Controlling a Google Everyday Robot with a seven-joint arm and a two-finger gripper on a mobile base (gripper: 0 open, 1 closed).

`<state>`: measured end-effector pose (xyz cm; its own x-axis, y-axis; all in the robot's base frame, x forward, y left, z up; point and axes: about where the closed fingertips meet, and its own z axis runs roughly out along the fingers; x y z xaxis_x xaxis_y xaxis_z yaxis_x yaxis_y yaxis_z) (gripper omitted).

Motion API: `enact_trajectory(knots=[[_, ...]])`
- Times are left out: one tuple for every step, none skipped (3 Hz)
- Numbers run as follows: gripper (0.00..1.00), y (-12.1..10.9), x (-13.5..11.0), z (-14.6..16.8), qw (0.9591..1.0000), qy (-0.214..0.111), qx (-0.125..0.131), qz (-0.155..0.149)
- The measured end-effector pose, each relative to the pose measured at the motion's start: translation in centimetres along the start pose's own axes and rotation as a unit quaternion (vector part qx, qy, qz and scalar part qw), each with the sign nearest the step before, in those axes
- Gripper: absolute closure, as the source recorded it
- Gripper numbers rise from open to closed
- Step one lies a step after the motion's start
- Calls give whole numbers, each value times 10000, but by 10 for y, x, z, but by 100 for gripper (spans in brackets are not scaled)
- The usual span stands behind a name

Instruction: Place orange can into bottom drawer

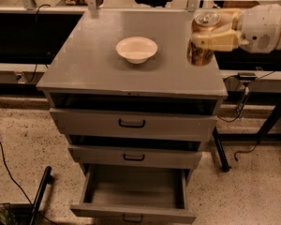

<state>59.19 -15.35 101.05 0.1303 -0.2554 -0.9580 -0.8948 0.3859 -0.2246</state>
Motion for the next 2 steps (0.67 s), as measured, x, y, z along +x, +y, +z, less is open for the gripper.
enact_trajectory(knots=[[100, 42, 32, -16, 9960, 336, -797, 239], [100, 68, 39, -21, 9901, 458, -1303, 264]])
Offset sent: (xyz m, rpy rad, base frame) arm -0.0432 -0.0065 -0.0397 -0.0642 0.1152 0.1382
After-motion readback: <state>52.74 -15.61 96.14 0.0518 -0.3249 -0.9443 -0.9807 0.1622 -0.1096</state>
